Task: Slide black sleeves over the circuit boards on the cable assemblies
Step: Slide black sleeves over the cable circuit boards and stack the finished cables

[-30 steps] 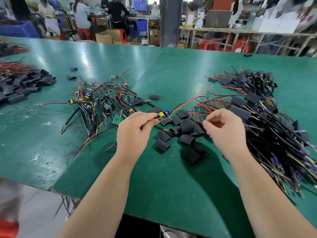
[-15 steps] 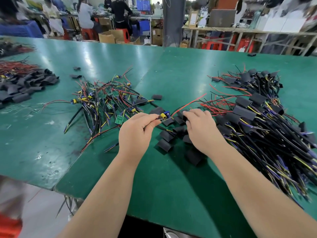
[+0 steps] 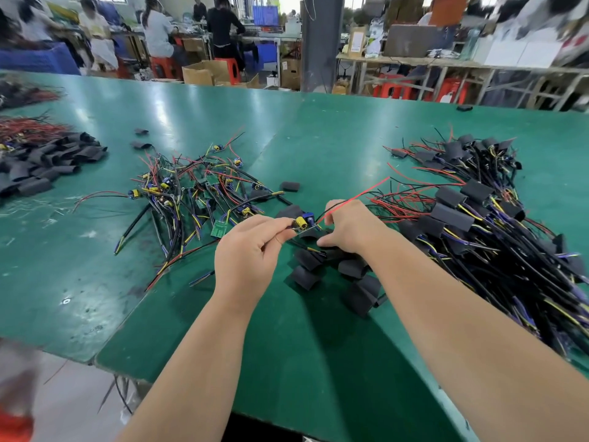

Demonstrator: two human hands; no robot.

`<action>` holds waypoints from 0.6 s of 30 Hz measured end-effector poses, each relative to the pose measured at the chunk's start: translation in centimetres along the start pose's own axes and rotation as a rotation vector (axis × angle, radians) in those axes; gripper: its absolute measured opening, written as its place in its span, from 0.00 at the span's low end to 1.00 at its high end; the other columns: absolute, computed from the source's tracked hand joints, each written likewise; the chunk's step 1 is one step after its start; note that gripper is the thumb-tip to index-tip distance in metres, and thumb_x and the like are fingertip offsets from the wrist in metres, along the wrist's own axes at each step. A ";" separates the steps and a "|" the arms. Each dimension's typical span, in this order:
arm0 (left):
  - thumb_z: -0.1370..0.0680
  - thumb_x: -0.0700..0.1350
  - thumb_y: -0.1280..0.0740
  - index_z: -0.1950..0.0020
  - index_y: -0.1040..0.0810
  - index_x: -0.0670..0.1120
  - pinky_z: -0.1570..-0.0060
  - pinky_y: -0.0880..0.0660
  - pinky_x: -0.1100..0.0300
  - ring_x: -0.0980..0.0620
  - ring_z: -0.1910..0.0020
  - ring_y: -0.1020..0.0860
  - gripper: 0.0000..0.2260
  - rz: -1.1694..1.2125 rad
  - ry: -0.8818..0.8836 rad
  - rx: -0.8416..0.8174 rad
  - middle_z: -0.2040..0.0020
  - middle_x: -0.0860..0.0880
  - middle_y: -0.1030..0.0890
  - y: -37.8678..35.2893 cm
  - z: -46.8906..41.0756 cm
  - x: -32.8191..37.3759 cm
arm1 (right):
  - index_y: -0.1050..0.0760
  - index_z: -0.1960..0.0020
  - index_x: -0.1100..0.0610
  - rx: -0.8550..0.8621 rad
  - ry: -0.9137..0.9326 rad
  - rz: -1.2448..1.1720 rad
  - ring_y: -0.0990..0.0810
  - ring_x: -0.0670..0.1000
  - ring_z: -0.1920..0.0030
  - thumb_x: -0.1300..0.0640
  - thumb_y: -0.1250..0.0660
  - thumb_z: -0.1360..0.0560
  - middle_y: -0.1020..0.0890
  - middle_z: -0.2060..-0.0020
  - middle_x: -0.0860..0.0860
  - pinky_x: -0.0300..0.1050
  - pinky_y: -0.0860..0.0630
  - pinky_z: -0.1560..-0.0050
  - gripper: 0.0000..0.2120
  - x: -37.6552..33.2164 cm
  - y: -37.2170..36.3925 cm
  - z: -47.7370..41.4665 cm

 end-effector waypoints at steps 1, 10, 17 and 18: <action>0.25 0.44 0.31 0.52 0.15 0.43 0.59 0.23 0.55 0.52 0.59 0.20 0.08 0.003 -0.001 0.003 0.57 0.52 0.17 0.0 0.0 0.0 | 0.24 0.43 0.61 -0.003 -0.010 0.003 0.23 0.55 0.46 0.47 0.30 0.27 0.21 0.46 0.55 0.44 0.25 0.48 0.20 0.0 0.0 0.0; 0.25 0.43 0.31 0.51 0.15 0.43 0.57 0.24 0.56 0.56 0.59 0.21 0.07 0.037 0.010 0.028 0.56 0.52 0.17 0.2 0.0 -0.5 | 0.25 0.43 0.63 -0.088 -0.125 -0.196 0.21 0.55 0.62 0.53 0.26 0.32 0.18 0.56 0.57 0.46 0.20 0.55 0.22 1.0 -0.3 1.0; 0.25 0.42 0.31 0.51 0.15 0.43 0.58 0.25 0.59 0.59 0.59 0.23 0.07 0.047 -0.006 0.043 0.57 0.56 0.19 0.3 0.0 -0.5 | 0.27 0.62 0.61 -0.226 -0.175 -0.295 0.26 0.55 0.69 0.53 0.21 0.36 0.22 0.70 0.55 0.46 0.21 0.60 0.17 1.6 0.0 1.5; 0.25 0.42 0.31 0.51 0.15 0.43 0.58 0.25 0.60 0.59 0.59 0.23 0.07 0.051 -0.006 0.046 0.57 0.56 0.19 0.3 0.0 -0.5 | 0.27 0.61 0.61 -0.231 -0.161 -0.328 0.27 0.55 0.68 0.53 0.20 0.36 0.22 0.69 0.56 0.46 0.22 0.60 0.18 1.6 -0.1 1.6</action>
Point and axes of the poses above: each hand's wrist, its own z-axis away from the middle knuckle, its own y-axis out of the back of the hand, x = y × z, the point moved 4 cm from there along -z, towards the middle knuckle
